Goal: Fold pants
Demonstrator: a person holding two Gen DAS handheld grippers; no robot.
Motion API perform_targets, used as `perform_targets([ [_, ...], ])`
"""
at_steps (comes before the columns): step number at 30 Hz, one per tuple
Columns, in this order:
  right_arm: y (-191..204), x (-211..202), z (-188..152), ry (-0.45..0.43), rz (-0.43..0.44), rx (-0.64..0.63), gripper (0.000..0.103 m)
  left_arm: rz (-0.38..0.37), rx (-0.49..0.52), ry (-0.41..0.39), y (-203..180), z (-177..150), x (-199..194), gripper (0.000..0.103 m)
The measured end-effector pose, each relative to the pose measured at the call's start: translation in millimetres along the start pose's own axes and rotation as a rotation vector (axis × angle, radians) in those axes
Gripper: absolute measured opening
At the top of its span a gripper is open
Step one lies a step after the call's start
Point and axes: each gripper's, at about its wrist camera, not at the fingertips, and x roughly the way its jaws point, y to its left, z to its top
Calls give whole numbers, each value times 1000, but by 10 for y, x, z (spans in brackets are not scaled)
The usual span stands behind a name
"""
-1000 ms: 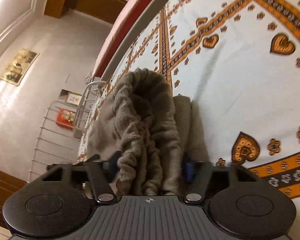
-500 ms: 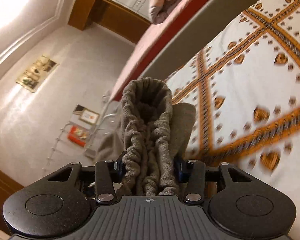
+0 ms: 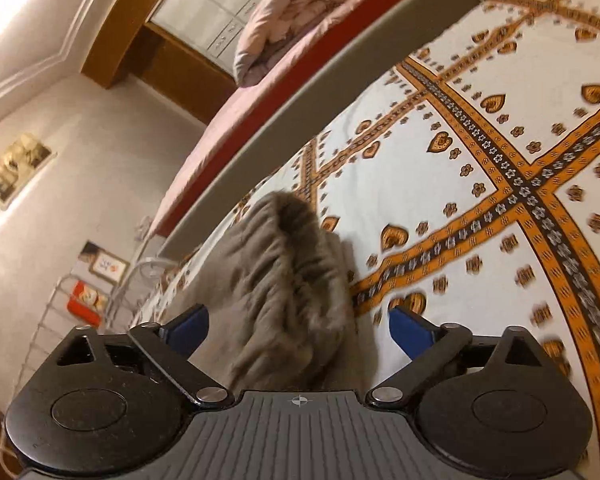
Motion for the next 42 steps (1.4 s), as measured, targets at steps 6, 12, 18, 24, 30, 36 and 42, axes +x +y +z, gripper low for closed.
perform_targets([
  [6,398,-457,-333,10,-1,-107,103,20,16,2,-184,-275,-552,97],
  [12,599,-872,-637,-2,4,-124,103,41,58,-25,-377,-563,-1105,97],
  [18,735,-1333,-914,-46,19,-119,103,56,91,-60,-473,-823,-1596,97],
  [24,941,-1695,-1242,-107,-26,-177,103,67,150,-89,-654,-1113,-1946,97],
  [30,1230,-1831,-1626,-165,-81,-318,103,107,221,-111,-881,-1462,-2220,97],
  [36,1518,-1814,-2169,-181,-235,-490,103,159,256,-138,-1041,-1775,-2441,97],
  [42,1666,-1617,-2449,-162,-270,-619,103,157,340,-152,-1219,-1892,-2430,97],
])
